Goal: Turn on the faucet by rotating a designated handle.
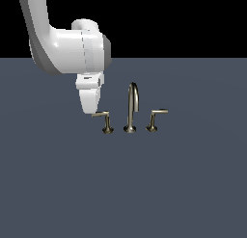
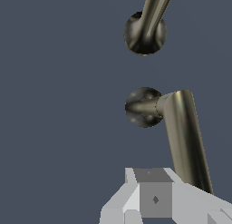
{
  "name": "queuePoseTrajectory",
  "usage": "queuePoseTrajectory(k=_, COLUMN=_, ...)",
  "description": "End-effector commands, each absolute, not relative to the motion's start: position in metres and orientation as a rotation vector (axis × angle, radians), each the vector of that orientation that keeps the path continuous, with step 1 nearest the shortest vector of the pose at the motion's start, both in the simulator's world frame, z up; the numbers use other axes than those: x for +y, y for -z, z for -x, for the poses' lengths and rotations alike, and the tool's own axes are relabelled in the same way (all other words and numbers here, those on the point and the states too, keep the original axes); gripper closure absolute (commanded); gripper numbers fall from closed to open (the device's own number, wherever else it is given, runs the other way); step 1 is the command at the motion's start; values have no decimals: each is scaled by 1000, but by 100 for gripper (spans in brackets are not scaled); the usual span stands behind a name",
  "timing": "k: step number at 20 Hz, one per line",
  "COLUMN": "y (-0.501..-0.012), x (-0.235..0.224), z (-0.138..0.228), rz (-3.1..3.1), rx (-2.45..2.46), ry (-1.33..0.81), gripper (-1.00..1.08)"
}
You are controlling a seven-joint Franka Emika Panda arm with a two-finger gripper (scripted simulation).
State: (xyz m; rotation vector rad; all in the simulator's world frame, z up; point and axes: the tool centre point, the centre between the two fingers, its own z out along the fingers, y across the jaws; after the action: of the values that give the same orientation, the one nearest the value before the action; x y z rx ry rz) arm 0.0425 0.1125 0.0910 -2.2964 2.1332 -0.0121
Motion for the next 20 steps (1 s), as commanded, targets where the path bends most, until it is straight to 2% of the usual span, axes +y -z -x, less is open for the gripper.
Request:
queuePoseTrajectory(k=1, y=-91, x=112, z=-42, rz=2296, rx=2133, ry=12, gripper=108)
queuePoseTrajectory(k=16, y=-91, x=104, z=6, rz=2310, rx=2128, ry=1, gripper=108)
queuePoseTrajectory(k=20, y=-91, x=102, z=4, rz=2311, rx=2118, ry=3, gripper=108)
